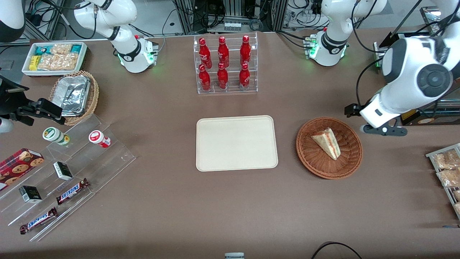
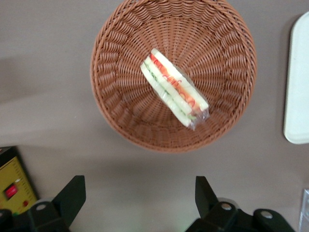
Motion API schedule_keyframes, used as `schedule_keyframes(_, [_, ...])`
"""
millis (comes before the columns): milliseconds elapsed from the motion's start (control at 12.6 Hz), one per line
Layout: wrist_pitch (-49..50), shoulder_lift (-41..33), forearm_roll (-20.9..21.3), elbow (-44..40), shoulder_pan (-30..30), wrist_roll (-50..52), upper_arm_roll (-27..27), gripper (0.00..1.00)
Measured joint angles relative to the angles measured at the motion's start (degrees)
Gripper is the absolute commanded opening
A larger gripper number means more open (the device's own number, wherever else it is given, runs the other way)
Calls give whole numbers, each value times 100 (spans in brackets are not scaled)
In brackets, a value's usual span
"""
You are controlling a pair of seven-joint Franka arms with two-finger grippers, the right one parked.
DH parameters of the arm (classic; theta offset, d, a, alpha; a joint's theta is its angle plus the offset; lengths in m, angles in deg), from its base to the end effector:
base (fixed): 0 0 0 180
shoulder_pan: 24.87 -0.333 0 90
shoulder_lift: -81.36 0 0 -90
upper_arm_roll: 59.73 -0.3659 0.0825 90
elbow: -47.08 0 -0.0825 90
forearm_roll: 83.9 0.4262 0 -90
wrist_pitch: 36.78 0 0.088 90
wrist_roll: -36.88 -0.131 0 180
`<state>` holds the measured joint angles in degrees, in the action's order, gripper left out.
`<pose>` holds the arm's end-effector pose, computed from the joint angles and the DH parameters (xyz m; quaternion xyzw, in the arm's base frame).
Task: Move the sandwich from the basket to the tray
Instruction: 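Move the left gripper over the wrapped sandwich in the wicker basket, then lower the open left gripper around the sandwich wedge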
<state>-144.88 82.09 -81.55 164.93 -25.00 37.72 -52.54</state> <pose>0.5599 -0.0652 0.4217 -0.9937 0.0622 0.0898 0.0243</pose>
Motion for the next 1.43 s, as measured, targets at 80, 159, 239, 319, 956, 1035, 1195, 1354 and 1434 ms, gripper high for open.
schedule_keyframes(80, [-373, 3, -1, 251, 5, 38, 2, 100])
schedule_keyframes(159, [-751, 7, -4, 500, 13, 84, 3, 100])
schedule_keyframes(239, [-1065, 9, -10, 707, 36, 235, 3, 100])
schedule_keyframes(319, [-1255, 12, -12, 842, 75, 503, 3, 100])
schedule_keyframes(956, [-1811, 48, -15, 1096, 507, 4185, 22, 100])
schedule_keyframes(1035, [-1840, 81, -15, 1101, 506, 4522, 16, 100])
schedule_keyframes(1195, [-2043, 194, -15, 1111, 512, 5245, 15, 100])
schedule_keyframes(1354, [-2320, 380, -15, 1132, 558, 5647, 17, 100])
schedule_keyframes(1434, [-2413, 485, -15, 1139, 573, 5780, 17, 100])
